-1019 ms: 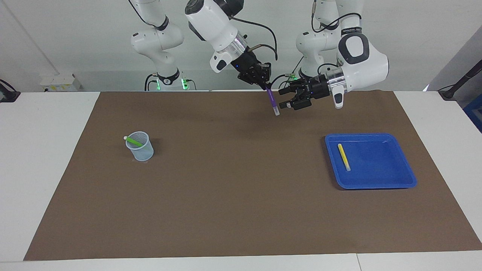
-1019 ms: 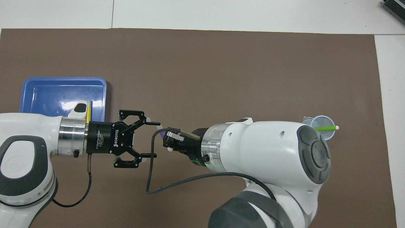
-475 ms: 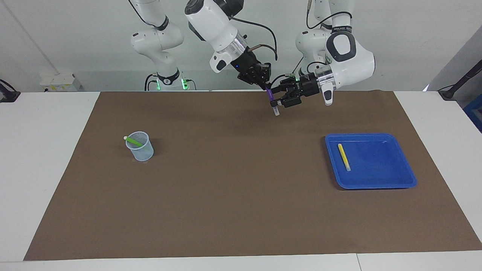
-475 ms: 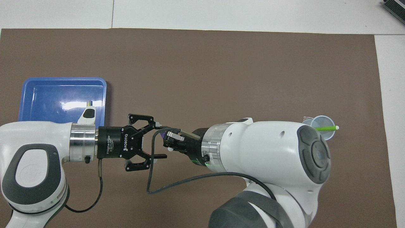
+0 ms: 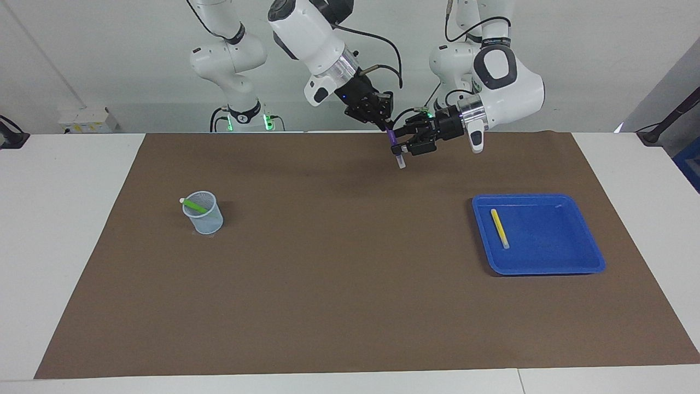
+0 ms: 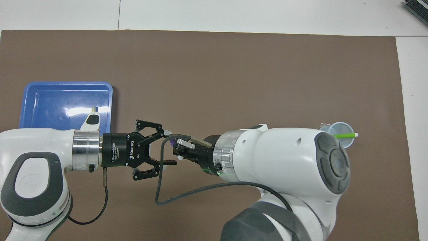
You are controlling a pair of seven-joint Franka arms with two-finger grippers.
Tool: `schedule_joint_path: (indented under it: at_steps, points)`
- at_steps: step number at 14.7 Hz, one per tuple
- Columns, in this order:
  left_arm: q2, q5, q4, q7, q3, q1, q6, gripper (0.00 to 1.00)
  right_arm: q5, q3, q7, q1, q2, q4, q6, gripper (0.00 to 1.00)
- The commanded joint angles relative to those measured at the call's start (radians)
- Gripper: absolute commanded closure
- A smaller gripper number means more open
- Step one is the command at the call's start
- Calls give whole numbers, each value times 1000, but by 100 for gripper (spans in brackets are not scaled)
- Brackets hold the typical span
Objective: Right arm passes pens to left for tray arrangement
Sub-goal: 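Close the left gripper on the purple pen held by the right gripper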
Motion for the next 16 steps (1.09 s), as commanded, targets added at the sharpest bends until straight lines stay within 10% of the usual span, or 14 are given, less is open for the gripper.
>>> schedule_joint_path:
  at_steps: [1,11,16]
  points:
    - [-30,-24,-26,-5,7,-24,30,35,10,2,-21,-10,-26,-31,20,100]
    - [-24,-24,8,-19,7,-34,53,62,10,2,-35,-13,-26,-31,20,100]
    - [-25,-15,20,-16,-5,-40,65,100,10,0,-35,-14,-26,-29,19,100]
